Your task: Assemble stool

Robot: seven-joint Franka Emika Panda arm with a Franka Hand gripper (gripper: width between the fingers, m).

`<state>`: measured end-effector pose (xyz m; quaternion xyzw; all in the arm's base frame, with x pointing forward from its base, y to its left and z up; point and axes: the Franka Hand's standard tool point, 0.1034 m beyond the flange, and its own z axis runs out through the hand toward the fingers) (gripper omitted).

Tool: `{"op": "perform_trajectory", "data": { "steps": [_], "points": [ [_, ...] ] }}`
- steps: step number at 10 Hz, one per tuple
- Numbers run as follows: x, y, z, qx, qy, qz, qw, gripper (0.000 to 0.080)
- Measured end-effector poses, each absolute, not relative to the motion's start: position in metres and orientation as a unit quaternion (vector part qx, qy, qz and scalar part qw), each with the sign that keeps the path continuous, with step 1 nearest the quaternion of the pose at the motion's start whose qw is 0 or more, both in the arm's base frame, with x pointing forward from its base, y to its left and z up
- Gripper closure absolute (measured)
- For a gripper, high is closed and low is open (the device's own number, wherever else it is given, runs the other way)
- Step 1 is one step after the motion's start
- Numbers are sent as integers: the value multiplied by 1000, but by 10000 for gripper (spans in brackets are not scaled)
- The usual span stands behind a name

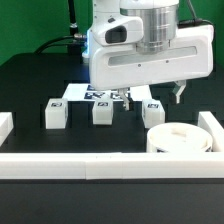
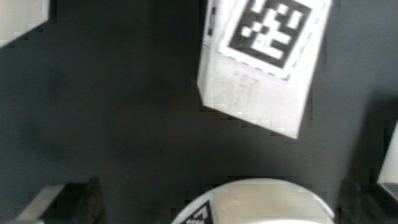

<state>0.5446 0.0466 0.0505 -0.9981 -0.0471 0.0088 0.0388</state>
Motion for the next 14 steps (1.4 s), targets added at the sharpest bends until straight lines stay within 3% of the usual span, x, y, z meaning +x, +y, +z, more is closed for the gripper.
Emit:
{"op": "perform_trajectory", "data": {
  "steps": [5, 8, 14],
  "points": [
    [540, 55, 43, -981, 185, 29, 53, 150],
    [533, 55, 43, -984, 159, 67, 53, 150],
    [519, 47, 37, -931, 116, 336, 81, 150]
  ]
}}
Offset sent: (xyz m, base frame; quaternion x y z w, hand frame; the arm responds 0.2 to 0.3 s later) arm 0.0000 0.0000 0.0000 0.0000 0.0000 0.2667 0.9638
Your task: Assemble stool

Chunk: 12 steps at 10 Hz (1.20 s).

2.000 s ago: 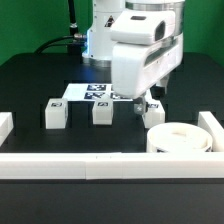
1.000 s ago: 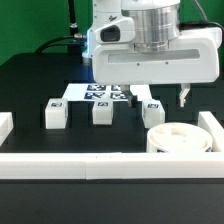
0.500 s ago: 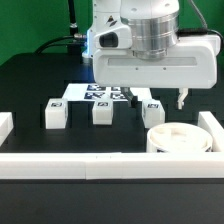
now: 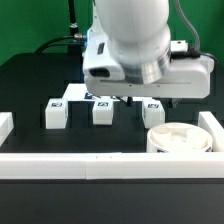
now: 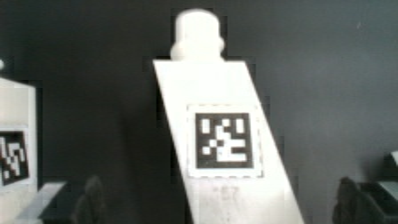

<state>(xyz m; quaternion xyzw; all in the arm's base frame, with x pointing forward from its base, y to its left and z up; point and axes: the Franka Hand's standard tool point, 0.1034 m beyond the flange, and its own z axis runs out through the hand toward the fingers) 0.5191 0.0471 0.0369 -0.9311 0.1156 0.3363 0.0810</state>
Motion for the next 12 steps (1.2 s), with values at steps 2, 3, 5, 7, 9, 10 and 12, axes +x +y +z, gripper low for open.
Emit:
{"op": "perform_trajectory", "data": {
  "steps": [2, 3, 5, 7, 9, 10, 12],
  "points": [
    [509, 47, 30, -887, 99, 442, 87, 150],
    [510, 47, 26, -869, 91, 478, 89, 150],
    [501, 50, 30, -833, 77, 540, 88, 150],
    [516, 55, 22, -836, 68, 536, 90, 150],
    [514, 57, 24, -842, 61, 528, 94, 150],
    [517, 58, 18, -850, 60, 516, 95, 150],
    [517, 60, 14, -855, 57, 506, 96, 150]
  ]
}}
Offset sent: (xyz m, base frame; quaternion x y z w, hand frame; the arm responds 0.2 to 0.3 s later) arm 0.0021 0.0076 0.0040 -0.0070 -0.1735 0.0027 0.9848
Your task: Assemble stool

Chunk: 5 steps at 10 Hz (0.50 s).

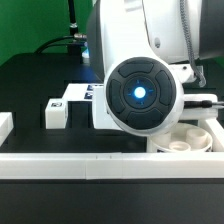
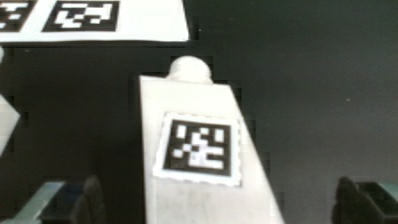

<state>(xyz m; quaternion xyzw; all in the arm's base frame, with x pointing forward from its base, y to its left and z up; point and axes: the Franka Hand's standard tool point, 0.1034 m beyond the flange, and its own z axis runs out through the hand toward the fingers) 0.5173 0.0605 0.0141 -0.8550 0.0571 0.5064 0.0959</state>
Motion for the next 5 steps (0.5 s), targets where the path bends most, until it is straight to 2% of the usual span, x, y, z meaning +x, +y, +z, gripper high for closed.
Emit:
{"op": "perform_trajectory", "data": {
  "steps": [1, 2, 3, 5],
  "points": [
    [518, 61, 11, -857, 57, 502, 97, 273],
    [518, 61, 10, -858, 55, 502, 98, 273],
    [518, 61, 11, -857, 54, 502, 98, 455],
    [519, 61, 15, -857, 53, 502, 99, 475]
  ]
}}
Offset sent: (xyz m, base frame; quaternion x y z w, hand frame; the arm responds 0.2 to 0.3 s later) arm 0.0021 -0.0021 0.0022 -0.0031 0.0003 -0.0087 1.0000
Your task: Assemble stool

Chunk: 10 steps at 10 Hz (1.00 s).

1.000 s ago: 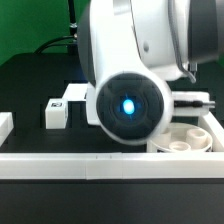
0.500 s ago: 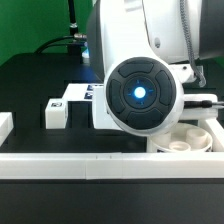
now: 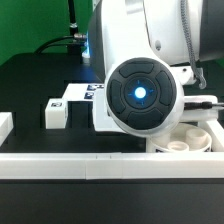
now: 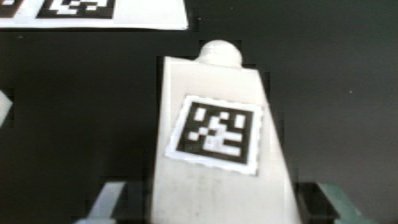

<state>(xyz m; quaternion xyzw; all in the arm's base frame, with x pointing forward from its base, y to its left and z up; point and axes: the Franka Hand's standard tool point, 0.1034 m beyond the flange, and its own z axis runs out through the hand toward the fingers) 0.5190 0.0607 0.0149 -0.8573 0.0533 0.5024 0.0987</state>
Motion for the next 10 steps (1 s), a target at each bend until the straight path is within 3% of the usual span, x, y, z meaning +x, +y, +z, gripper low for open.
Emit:
{"op": "perform_trajectory", "data": {
  "steps": [2, 4, 5, 8, 10],
  "points": [
    [522, 61, 31, -857, 50, 504, 99, 475],
    [525, 59, 67, -851, 46, 513, 104, 475],
    [528, 57, 75, -852, 47, 510, 108, 475],
    [531, 60, 64, -861, 49, 495, 108, 475],
    [554, 61, 62, -896, 46, 427, 114, 475]
  ]
}}
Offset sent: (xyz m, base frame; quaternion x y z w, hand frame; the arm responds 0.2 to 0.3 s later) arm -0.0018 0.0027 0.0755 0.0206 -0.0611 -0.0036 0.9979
